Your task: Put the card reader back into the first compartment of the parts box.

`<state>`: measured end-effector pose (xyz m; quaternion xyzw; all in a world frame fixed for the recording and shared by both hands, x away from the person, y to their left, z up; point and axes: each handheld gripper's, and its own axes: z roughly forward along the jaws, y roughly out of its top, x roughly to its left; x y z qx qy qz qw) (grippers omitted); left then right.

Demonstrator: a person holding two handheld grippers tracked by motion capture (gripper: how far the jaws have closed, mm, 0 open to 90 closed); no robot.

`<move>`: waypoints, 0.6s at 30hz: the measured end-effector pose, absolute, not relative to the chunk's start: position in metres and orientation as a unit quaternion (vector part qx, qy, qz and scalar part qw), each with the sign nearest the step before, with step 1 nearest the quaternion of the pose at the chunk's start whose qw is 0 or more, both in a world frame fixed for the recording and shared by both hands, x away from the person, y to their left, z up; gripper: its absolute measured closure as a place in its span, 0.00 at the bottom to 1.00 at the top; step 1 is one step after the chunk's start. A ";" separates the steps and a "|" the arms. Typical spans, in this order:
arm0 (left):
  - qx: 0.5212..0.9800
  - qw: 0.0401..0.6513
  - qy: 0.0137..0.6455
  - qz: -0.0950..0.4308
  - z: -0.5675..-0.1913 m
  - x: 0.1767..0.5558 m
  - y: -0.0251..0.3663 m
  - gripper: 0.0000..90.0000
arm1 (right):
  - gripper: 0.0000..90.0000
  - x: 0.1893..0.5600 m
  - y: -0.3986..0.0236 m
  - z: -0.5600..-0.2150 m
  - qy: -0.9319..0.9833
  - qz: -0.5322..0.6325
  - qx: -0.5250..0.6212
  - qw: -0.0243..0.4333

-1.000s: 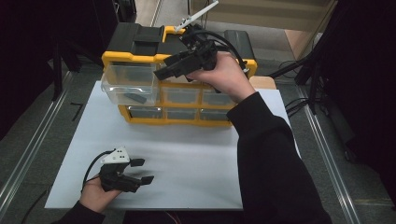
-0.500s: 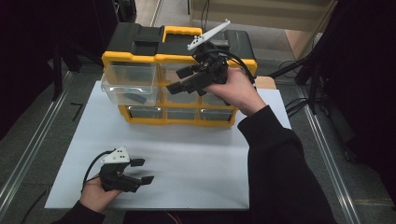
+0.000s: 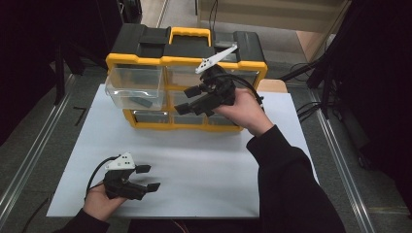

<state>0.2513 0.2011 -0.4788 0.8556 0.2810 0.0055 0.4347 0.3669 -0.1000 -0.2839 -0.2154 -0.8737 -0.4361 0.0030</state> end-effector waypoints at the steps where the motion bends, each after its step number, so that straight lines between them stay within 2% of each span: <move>1: 0.856 0.435 0.281 0.005 -0.479 0.251 0.201 0.28 | 0.29 0.366 -0.100 -0.286 -0.874 -0.435 -0.216 0.004; 18: 0.856 0.434 0.281 0.005 -0.479 0.252 0.201 0.28 | 0.29 0.352 -0.093 -0.329 -0.876 -0.431 -0.217 0.012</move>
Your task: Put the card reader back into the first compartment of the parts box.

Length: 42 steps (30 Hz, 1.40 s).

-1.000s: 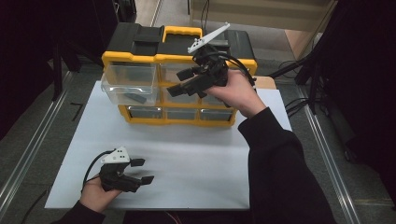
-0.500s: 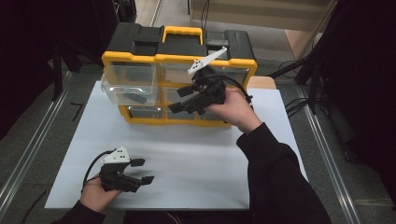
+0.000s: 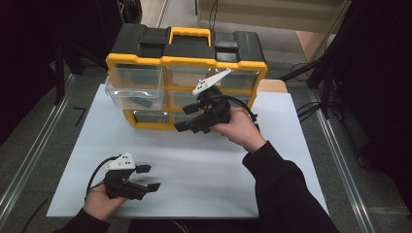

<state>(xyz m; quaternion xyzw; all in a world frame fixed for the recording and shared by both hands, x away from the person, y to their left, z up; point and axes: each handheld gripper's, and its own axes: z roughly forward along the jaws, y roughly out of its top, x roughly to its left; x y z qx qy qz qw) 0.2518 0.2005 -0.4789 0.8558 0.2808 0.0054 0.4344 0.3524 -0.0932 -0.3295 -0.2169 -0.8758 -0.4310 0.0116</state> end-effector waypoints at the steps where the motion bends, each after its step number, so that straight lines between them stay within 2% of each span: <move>1: 0.856 0.434 0.281 0.005 -0.479 0.252 0.200 0.28 | 0.29 0.352 -0.093 -0.332 -0.877 -0.428 -0.217 0.013; 16: 0.857 0.433 0.280 0.006 -0.479 0.252 0.200 0.28 | 0.30 0.346 -0.095 -0.373 -0.871 -0.429 -0.237 0.027; 33: 0.858 0.431 0.280 0.006 -0.479 0.252 0.200 0.28 | 0.31 0.333 -0.114 -0.413 -0.852 -0.422 -0.310 -0.008; 42: 0.858 0.430 0.281 0.006 -0.479 0.252 0.200 0.28 | 0.31 0.320 -0.130 -0.429 -0.845 -0.427 -0.321 -0.004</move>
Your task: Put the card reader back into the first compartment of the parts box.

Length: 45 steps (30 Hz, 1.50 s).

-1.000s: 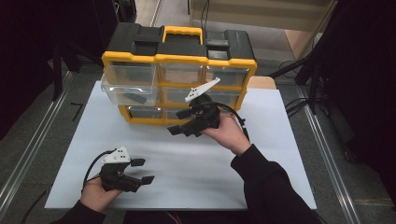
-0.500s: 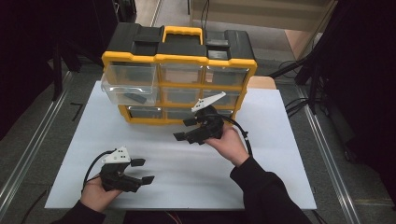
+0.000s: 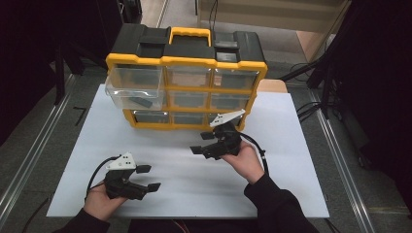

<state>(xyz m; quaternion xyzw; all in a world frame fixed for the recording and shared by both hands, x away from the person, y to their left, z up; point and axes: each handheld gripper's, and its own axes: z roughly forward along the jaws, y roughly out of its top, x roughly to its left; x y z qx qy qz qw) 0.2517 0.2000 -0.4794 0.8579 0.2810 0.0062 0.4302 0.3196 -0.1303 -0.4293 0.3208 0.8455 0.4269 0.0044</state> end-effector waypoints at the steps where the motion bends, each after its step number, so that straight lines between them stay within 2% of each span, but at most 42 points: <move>1: 0.858 0.430 0.281 0.006 -0.480 0.252 0.200 0.28 | 0.31 0.318 -0.132 -0.431 0.846 0.426 0.321 0.005; 27: 0.856 0.431 0.284 0.010 -0.480 0.253 0.200 0.28 | 0.29 0.281 -0.178 -0.475 0.831 0.436 0.346 0.006; 45: 0.857 0.428 0.287 0.017 -0.479 0.253 0.201 0.28 | 0.28 0.257 -0.214 -0.484 0.816 0.440 0.375 0.008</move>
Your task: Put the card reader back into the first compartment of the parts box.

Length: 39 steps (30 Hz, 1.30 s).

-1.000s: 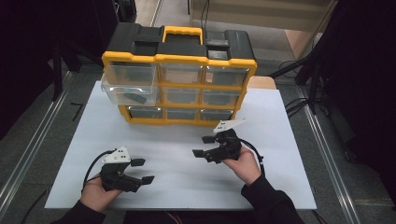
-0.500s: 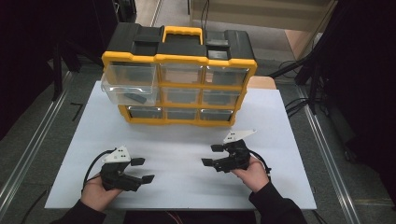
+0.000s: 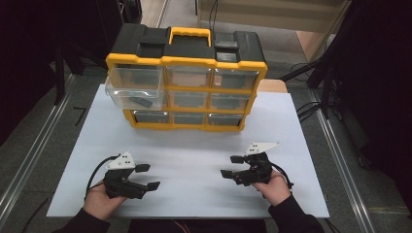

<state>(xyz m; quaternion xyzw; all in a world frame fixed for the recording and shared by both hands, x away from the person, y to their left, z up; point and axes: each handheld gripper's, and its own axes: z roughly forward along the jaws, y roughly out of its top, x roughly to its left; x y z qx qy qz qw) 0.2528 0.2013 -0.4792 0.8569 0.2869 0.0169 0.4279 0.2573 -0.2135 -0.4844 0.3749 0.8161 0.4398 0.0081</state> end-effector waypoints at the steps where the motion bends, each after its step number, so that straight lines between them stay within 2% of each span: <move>1: 0.857 0.427 0.288 0.017 -0.479 0.253 0.201 0.28 | 0.28 0.255 -0.219 -0.484 0.813 0.442 0.380 0.010; 24: 0.854 0.426 0.297 0.023 -0.479 0.253 0.205 0.28 | 0.27 0.233 -0.262 -0.492 0.799 0.438 0.411 0.029; 39: 0.856 0.423 0.297 0.025 -0.479 0.253 0.206 0.29 | 0.27 0.232 -0.263 -0.498 0.799 0.436 0.414 0.030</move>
